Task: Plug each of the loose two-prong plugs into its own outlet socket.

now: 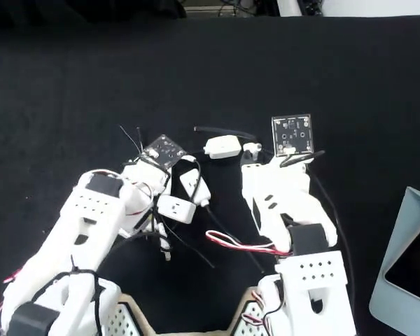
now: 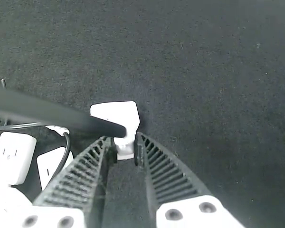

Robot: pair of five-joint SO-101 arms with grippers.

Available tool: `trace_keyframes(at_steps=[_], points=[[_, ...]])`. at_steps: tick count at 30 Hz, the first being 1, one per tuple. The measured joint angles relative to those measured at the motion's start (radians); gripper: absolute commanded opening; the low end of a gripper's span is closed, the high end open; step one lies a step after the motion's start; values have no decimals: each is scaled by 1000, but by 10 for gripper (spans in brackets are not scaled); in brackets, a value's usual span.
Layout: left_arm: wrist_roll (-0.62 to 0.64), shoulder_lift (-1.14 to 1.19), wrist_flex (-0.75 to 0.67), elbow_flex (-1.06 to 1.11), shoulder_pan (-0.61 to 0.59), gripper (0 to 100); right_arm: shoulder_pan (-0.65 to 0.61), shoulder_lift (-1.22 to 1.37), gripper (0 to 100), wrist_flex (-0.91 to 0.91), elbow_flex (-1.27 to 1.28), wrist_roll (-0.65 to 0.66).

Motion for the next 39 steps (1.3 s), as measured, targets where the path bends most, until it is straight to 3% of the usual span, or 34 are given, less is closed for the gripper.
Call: trace_keyframes(at_steps=[7,10,14,21,30,33,39], points=[[-118,15,-68,31,-120,117,0,0,14,0,0,0],[-163,18,-68,34,-133,177,0,0,14,0,0,0],[-173,15,-35,41,-155,268,0,0,14,0,0,0],[-143,-20,104,-23,-203,274,0,0,14,0,0,0],[-143,41,115,-55,-242,270,-2,0,14,0,0,0],[-143,109,114,-58,-242,227,-2,0,14,0,0,0],[-133,166,115,-75,-218,28,-2,0,14,0,0,0]])
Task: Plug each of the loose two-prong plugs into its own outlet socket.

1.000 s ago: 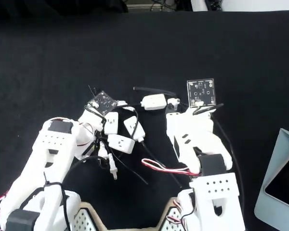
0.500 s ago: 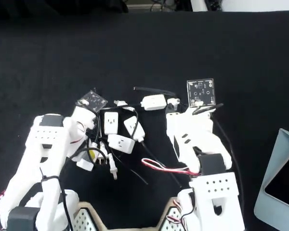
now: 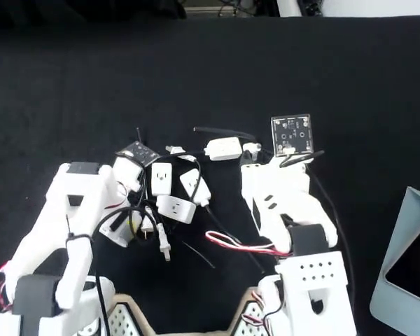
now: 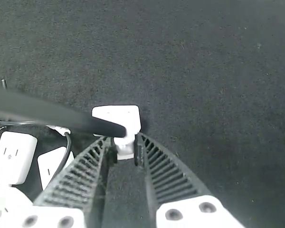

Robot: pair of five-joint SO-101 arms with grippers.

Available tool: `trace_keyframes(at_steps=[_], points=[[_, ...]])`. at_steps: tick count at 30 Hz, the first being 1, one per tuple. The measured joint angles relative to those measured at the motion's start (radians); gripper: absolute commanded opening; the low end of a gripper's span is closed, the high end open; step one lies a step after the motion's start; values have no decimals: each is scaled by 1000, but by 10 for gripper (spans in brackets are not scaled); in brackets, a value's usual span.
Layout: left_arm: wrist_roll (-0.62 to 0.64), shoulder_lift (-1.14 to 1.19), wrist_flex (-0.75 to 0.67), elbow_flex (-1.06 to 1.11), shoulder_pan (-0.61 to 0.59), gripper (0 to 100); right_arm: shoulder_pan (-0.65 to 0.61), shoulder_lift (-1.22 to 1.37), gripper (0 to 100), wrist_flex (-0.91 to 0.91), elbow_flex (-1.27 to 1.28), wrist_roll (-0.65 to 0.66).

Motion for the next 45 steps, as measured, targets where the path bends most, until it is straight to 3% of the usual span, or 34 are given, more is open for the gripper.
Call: trace_keyframes(at_steps=[11,15,21,23,33,45], points=[[0,3,-5,-132,-60,29,0,0,13,0,0,0],[-2,14,-121,-143,-77,40,0,0,13,0,0,0],[-51,9,-321,-20,-77,241,0,0,13,0,0,0],[-57,8,-342,2,-78,252,0,0,13,0,0,0],[-58,-18,-333,0,-155,257,0,0,13,0,0,0],[-58,-364,-212,0,-209,257,0,0,13,0,0,0]])
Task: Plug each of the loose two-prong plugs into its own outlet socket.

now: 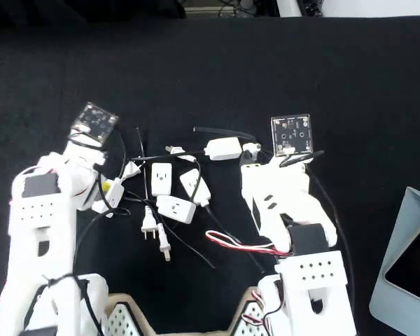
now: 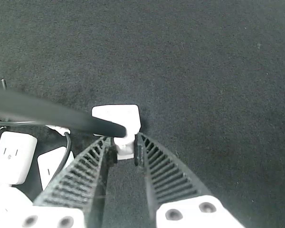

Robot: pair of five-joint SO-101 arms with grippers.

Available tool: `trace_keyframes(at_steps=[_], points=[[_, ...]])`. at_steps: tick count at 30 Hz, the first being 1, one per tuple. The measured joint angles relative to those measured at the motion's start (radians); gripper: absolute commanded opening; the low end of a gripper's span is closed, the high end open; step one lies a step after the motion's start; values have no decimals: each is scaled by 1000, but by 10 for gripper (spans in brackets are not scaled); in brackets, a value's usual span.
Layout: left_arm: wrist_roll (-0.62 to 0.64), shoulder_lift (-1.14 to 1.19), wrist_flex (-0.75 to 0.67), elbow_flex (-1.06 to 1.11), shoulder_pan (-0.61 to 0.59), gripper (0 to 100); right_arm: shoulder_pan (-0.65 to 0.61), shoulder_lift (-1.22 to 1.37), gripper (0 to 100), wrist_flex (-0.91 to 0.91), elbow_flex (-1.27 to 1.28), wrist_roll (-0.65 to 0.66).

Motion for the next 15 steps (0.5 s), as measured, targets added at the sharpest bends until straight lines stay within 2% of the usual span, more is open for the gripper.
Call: trace_keyframes(at_steps=[6,15], points=[[-2,9,-112,0,-92,257,0,0,13,0,0,0],[-2,354,-138,-107,-109,253,0,0,13,0,0,0]])
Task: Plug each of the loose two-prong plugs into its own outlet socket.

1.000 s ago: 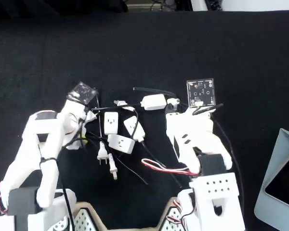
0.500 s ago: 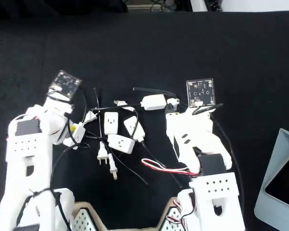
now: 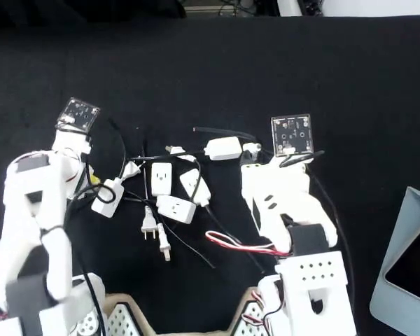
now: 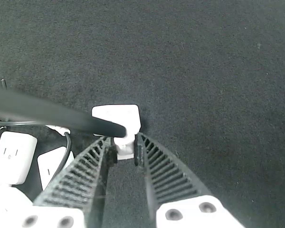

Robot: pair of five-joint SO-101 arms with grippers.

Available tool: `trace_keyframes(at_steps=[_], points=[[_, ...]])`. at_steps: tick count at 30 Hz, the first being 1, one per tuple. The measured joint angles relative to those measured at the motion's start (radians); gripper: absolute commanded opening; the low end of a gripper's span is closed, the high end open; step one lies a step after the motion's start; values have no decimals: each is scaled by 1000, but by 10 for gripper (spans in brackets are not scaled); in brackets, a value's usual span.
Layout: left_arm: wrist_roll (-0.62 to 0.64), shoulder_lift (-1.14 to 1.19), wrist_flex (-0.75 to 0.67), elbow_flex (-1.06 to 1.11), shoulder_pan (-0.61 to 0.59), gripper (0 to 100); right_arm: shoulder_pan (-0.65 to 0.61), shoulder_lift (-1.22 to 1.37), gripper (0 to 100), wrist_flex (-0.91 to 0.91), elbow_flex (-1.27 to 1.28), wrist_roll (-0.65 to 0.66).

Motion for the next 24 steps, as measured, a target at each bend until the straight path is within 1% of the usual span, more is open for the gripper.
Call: trace_keyframes(at_steps=[1,4,8,13,17,20,24], points=[[0,20,3,-11,6,253,0,0,13,0,0,0],[2,21,98,-57,48,253,0,0,13,0,0,0],[21,-28,221,-71,143,253,0,0,13,0,0,0],[69,-140,249,20,290,253,0,0,13,0,0,0],[100,-218,250,100,362,253,0,0,13,0,0,0],[107,-267,255,103,356,256,0,0,13,0,0,0],[106,-322,255,66,239,256,0,0,13,0,0,0]])
